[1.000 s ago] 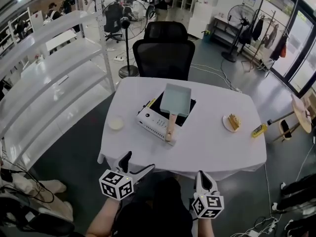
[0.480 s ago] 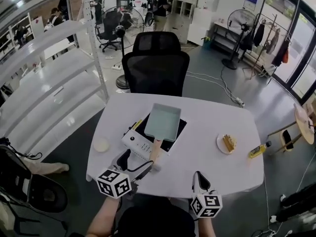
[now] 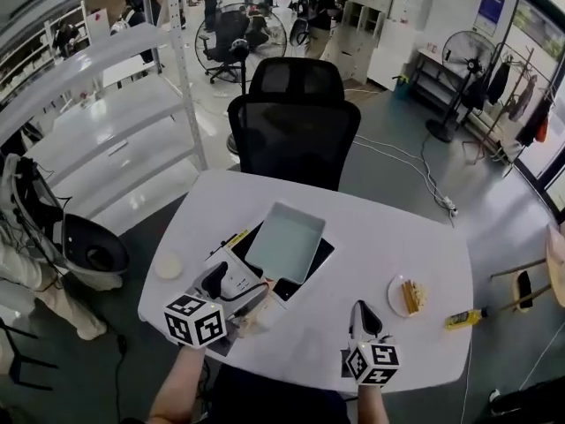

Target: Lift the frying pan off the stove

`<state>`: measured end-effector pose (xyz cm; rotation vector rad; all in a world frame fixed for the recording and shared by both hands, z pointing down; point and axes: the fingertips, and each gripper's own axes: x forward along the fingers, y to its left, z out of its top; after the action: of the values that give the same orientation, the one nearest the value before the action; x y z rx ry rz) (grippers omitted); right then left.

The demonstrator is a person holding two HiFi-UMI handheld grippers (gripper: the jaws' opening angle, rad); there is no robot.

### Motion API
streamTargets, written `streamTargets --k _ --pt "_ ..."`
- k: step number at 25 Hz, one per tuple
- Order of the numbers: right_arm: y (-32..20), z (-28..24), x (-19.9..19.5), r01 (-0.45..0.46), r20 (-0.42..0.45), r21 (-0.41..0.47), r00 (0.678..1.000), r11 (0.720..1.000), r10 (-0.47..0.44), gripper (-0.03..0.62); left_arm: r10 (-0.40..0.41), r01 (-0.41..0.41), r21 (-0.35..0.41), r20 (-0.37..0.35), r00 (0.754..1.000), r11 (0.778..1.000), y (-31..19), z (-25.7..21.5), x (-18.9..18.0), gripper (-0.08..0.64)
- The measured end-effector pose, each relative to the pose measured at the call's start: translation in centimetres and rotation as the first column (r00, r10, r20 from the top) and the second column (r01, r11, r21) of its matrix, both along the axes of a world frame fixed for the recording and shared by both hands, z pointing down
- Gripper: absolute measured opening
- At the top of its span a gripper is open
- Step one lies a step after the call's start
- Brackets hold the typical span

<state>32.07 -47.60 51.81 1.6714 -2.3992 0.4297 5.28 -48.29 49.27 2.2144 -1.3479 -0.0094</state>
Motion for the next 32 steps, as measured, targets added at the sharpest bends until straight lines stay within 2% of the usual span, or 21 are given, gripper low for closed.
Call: streamTargets --k 4,8,12,17,19,21,22,23,24,25,28,32 --pt "-1.9 1.3 -0.5 0.043 0.031 -0.009 0.999 0.999 -0.042 0.006 0.061 -0.055 -0.121 0.045 0.997 0.991 1.1 2.7 1.3 0.528" --pt "-2.6 2.1 -1.2 0.076 0.062 -0.032 0.995 0.997 -0.074 0.005 0.121 -0.083 -0.252 0.14 0.983 0.964 2.4 5.2 2.6 0.528" --pt "-2.6 3.1 -1.8 0.093 0.081 -0.056 0.993 0.994 -0.089 0.005 0.198 -0.125 -0.372 0.164 0.966 0.92 3.1 7.4 4.1 0.528" --pt "-1.2 3.7 -1.4 0.089 0.122 -0.079 0.989 0.993 -0.079 0.005 0.282 -0.159 -0.517 0.168 0.945 0.841 3.8 10.1 5.4 0.526" --pt "-0.7 4.2 -0.8 0.086 0.122 -0.094 0.99 0.992 -0.074 0.006 0.3 -0.15 -0.552 0.193 0.934 0.821 3.8 11.3 5.6 0.525" --pt "-0.4 4.9 -0.2 0.079 0.129 -0.111 0.99 0.991 -0.064 0.006 0.297 -0.122 -0.572 0.224 0.928 0.811 3.7 12.3 5.4 0.518" --pt "-0.4 5.1 0.1 0.074 0.13 -0.116 0.99 0.99 -0.059 0.006 0.282 -0.097 -0.577 0.24 0.929 0.811 3.4 12.6 5.1 0.491" --pt "-0.4 5.3 0.3 0.069 0.13 -0.118 0.99 0.991 -0.053 0.006 0.259 -0.066 -0.58 0.257 0.931 0.812 3.1 13.0 4.8 0.409" --pt "-0.4 5.4 0.6 0.063 0.131 -0.118 0.99 0.991 -0.047 0.006 0.239 -0.038 -0.583 0.271 0.933 0.812 2.9 13.2 4.5 0.268" --pt "-0.4 5.4 0.8 0.056 0.133 -0.118 0.99 0.991 -0.04 0.006 0.229 -0.024 -0.586 0.279 0.933 0.81 2.7 13.5 4.3 0.216" --pt "-0.6 5.6 1.5 0.043 0.133 -0.119 0.991 0.992 -0.027 0.005 0.246 -0.029 -0.587 0.294 0.923 0.809 2.8 13.9 4.5 0.176" --pt "-1.2 5.9 1.9 0.032 0.134 -0.123 0.991 0.992 -0.015 0.006 0.255 -0.033 -0.585 0.302 0.918 0.811 2.6 13.9 4.6 0.169"
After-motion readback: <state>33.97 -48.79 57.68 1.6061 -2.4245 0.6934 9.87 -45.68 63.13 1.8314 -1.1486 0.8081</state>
